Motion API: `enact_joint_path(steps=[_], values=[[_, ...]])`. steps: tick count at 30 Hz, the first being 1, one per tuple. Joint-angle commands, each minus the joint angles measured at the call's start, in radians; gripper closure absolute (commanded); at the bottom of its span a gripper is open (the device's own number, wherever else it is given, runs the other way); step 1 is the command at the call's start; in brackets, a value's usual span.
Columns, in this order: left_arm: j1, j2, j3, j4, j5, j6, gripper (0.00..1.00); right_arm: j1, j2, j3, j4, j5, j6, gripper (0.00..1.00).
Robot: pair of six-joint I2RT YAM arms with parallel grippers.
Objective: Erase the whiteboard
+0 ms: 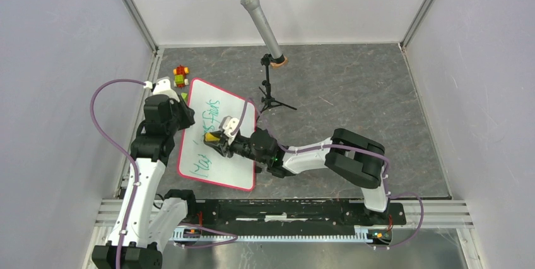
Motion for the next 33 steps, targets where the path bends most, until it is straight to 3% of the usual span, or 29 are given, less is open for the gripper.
enact_joint_path(steps=[1, 4, 8, 15, 20, 24, 33], values=[[-0.029, 0.004, -0.013, -0.066, 0.111, -0.017, 0.98, 0.044, 0.085, 0.156, -0.226, -0.180, -0.065, 0.80], [-0.029, 0.003, -0.014, -0.067, 0.111, -0.017, 0.98, 0.043, 0.140, 0.249, -0.244, -0.276, -0.078, 0.80], [-0.029, -0.001, -0.014, -0.067, 0.104, -0.017, 0.98, 0.042, 0.171, 0.249, -0.175, -0.350, -0.050, 0.79], [-0.029, 0.001, -0.012, -0.067, 0.105, -0.016, 0.98, 0.004, 0.160, -0.025, 0.025, -0.316, 0.101, 0.80], [-0.028, 0.001, -0.013, -0.066, 0.110, -0.017, 0.98, 0.004, 0.123, -0.118, -0.043, -0.250, 0.032, 0.80], [-0.028, -0.001, -0.013, -0.067, 0.110, -0.018, 0.98, 0.004, 0.084, -0.025, -0.169, -0.230, -0.055, 0.79], [-0.029, -0.002, -0.014, -0.066, 0.102, -0.015, 0.98, 0.005, 0.141, 0.212, -0.224, -0.320, -0.040, 0.78]])
